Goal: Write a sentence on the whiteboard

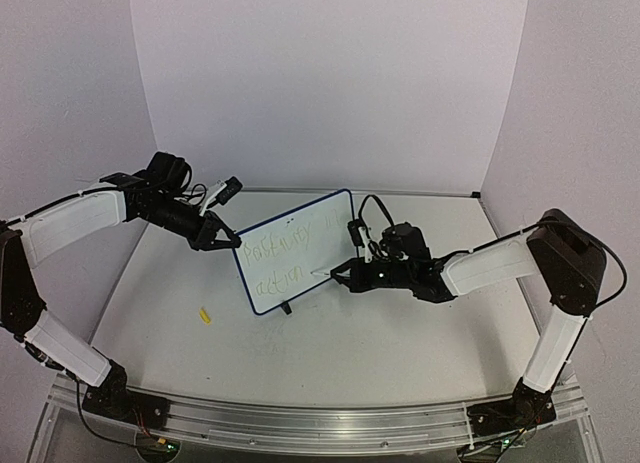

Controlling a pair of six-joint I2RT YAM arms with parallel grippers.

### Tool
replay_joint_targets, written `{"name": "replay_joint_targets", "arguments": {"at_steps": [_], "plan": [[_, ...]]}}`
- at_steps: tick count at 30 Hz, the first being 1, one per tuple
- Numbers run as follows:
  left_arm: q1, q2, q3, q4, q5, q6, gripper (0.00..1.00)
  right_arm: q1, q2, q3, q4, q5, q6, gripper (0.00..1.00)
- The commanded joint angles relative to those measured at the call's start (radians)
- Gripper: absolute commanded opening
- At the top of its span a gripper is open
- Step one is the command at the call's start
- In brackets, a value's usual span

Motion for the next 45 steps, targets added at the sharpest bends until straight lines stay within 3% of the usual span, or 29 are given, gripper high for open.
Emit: {"name": "replay_joint_targets", "arguments": {"at_steps": [1, 21, 34, 45], "plan": [[-0.016, 0.014, 0.015, -0.043, 0.0, 0.001, 0.0, -0.003, 0.012, 0.038, 0.037, 0.021, 0.001, 0.0], [-0.016, 0.016, 0.015, -0.043, 0.0, 0.002, 0.0, -0.002, 0.008, 0.035, 0.039, 0.033, -0.007, 0.0], [-0.016, 0.007, 0.015, -0.038, -0.009, -0.004, 0.01, -0.003, -0.189, -0.068, 0.039, 0.127, -0.052, 0.0], [-0.016, -0.043, 0.009, -0.017, -0.036, -0.02, 0.27, -0.002, -0.348, -0.151, 0.036, 0.268, -0.096, 0.0]]}}
